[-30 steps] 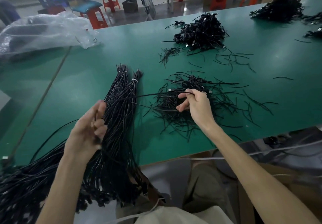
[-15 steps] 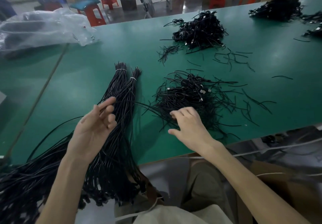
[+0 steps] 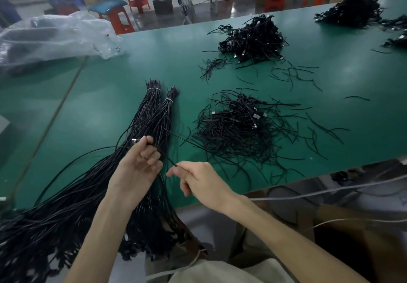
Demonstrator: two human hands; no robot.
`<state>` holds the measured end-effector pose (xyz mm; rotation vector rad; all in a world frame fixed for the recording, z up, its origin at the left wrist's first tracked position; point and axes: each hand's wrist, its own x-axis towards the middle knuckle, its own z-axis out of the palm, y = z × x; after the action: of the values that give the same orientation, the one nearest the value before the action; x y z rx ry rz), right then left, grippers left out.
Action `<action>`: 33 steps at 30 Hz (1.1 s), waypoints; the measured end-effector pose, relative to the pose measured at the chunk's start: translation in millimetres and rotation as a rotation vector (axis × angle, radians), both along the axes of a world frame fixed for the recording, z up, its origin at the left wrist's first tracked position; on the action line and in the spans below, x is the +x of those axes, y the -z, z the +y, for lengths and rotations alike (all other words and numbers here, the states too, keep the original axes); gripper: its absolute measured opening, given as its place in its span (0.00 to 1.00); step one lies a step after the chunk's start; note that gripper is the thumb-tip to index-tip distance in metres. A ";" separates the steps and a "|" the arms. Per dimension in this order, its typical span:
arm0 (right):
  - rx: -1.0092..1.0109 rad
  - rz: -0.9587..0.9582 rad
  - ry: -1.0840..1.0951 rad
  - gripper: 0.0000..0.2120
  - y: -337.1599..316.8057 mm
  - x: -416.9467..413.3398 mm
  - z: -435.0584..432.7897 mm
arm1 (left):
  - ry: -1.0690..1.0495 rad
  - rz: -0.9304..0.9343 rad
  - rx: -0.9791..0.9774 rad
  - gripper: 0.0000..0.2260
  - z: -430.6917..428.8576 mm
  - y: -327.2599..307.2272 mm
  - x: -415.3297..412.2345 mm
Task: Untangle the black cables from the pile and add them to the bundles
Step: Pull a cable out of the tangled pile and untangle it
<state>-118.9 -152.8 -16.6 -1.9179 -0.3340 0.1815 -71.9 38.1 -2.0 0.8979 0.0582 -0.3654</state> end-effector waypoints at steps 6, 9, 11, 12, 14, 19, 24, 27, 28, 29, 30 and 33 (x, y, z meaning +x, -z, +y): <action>-0.011 0.062 -0.044 0.16 5.4 2.0 -1.4 | 0.012 0.027 -0.077 0.14 -11.9 -0.6 -7.7; -0.015 0.087 -0.090 0.20 7.0 3.0 -2.4 | 0.038 -0.008 -0.157 0.18 -14.7 -9.0 -10.7; -0.031 0.109 -0.134 0.23 6.6 3.9 -6.6 | 0.137 -0.065 -0.185 0.21 -8.2 -15.0 -12.5; -0.053 0.123 -0.164 0.24 5.4 5.7 -10.3 | 0.227 -0.098 -0.205 0.21 -3.1 -18.9 -13.6; -0.088 0.156 -0.218 0.26 0.3 12.7 -19.5 | 0.398 -0.244 -0.071 0.21 11.7 -25.4 -15.2; -0.043 0.164 -0.101 0.28 -16.8 39.3 -39.4 | 0.760 -0.531 0.860 0.23 17.8 -20.5 -21.0; -0.078 0.007 -0.133 0.27 -26.3 40.2 -17.4 | 0.670 -0.557 1.074 0.23 1.0 3.6 -19.6; -0.003 -0.073 -0.072 0.27 -29.1 33.2 -2.0 | 0.481 -0.496 0.851 0.25 -3.1 14.4 -20.4; 0.010 -0.099 -0.046 0.26 -29.6 30.9 0.6 | 0.420 -0.436 0.717 0.26 -3.9 17.0 -20.6; 0.014 -0.116 -0.034 0.26 -29.7 28.2 2.9 | 0.371 -0.385 0.600 0.28 -4.0 18.6 -19.9; 0.013 -0.118 -0.035 0.26 -29.1 25.2 5.8 | 0.340 -0.354 0.518 0.30 -3.7 20.1 -18.2; -0.014 -0.074 -0.106 0.25 -19.0 13.1 18.5 | 0.250 -0.327 0.371 0.32 -3.4 21.6 -10.5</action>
<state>-105.8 -134.3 2.4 -1.9249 -0.4860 0.1831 -82.5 34.7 -23.6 1.3281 -0.2991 -0.4438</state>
